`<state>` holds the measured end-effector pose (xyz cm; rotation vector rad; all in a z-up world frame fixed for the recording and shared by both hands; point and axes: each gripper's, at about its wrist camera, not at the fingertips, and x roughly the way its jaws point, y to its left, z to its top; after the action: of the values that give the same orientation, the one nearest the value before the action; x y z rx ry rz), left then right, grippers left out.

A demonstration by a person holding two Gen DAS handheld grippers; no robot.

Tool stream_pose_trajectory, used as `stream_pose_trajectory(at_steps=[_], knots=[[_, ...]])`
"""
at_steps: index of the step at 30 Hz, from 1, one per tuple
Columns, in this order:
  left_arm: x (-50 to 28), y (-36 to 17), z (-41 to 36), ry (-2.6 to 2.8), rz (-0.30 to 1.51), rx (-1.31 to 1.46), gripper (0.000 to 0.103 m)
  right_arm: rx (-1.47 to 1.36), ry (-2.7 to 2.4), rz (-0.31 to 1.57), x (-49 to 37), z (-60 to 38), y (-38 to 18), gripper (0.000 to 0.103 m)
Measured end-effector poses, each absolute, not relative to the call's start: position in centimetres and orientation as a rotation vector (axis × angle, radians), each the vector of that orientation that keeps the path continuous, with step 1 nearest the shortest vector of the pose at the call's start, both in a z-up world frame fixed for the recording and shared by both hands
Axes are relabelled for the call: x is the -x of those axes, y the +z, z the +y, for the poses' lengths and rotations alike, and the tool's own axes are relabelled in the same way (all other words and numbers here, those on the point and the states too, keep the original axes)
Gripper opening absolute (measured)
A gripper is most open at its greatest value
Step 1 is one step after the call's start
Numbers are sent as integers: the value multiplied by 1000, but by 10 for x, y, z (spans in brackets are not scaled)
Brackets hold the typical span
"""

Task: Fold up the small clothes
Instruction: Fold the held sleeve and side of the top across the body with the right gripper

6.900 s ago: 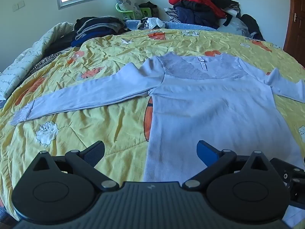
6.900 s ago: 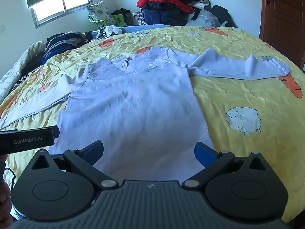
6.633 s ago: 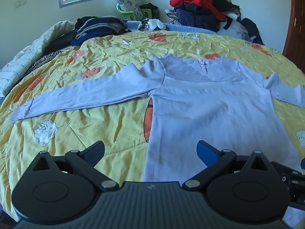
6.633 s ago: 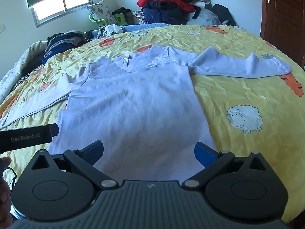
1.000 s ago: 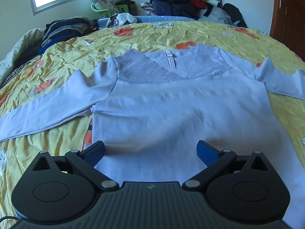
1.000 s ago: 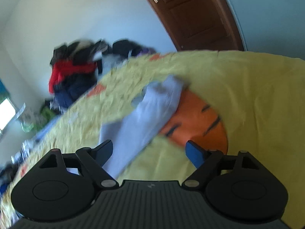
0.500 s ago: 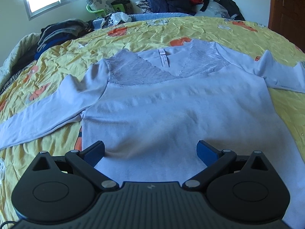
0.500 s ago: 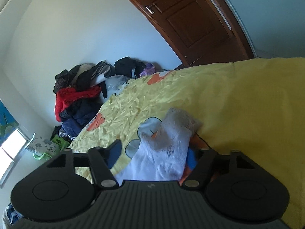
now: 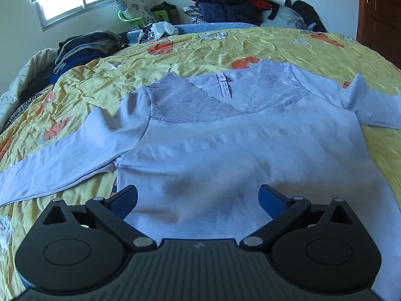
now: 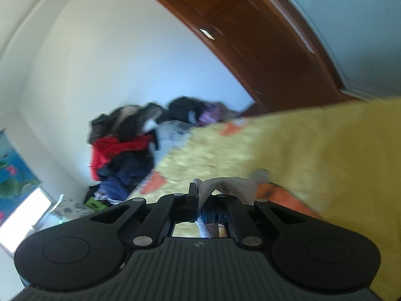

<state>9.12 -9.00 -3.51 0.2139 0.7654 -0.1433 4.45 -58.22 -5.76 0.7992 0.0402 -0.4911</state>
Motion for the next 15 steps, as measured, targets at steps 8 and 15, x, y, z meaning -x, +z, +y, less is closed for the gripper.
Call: stream_pose_trajectory(at_steps=[8, 15], knots=[[-95, -36, -81, -116, 766, -209, 103, -601, -271, 76, -75, -498, -5, 8], [-96, -35, -68, -87, 759, -204, 103, -628, -71, 214, -118, -419, -16, 8]])
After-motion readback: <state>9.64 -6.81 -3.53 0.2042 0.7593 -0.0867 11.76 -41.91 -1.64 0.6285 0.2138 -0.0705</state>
